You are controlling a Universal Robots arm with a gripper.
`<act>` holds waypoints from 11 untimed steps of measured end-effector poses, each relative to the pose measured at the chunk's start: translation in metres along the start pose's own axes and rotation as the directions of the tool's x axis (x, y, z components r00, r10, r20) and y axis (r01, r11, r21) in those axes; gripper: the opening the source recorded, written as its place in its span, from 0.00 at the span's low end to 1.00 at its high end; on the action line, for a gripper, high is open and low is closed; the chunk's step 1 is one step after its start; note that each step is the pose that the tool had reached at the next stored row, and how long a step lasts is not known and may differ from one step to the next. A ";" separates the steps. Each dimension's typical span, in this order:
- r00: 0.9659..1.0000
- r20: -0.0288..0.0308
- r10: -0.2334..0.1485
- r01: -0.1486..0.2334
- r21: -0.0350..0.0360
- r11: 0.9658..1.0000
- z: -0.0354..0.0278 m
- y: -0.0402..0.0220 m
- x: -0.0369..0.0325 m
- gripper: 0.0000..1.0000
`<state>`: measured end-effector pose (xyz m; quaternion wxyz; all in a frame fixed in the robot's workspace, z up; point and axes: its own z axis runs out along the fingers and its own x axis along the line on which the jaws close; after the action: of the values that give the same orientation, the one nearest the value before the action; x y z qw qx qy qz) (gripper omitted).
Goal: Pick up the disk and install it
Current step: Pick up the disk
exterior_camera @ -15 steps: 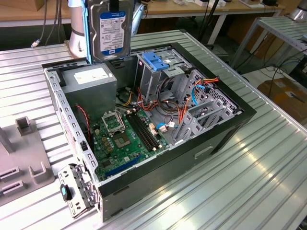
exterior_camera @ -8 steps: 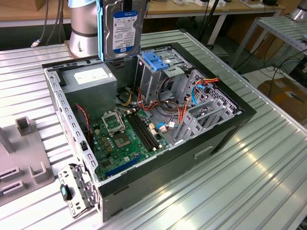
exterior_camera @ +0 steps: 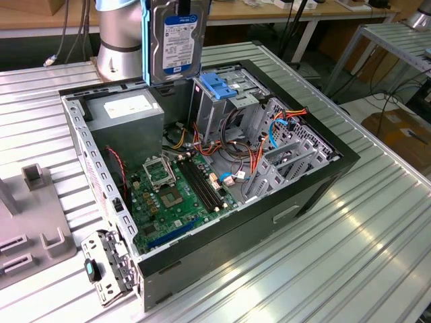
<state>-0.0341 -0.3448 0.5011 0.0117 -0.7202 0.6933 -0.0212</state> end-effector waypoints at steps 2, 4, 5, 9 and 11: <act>1.000 0.000 0.000 0.000 0.000 1.000 0.0000 -0.0002 0.0000 0.35; 1.000 0.000 0.000 0.000 0.000 1.000 0.0001 -0.0003 0.0000 0.35; 1.000 0.000 0.000 0.000 0.000 1.000 0.0001 -0.0009 0.0000 0.35; 1.000 0.000 0.000 0.000 0.000 1.000 0.0004 -0.0069 0.0002 0.35; 1.000 0.000 0.000 0.000 0.000 1.000 0.0006 -0.0106 0.0004 0.35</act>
<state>-0.0235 -0.3448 0.5010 0.0117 -0.7202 0.6933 -0.0212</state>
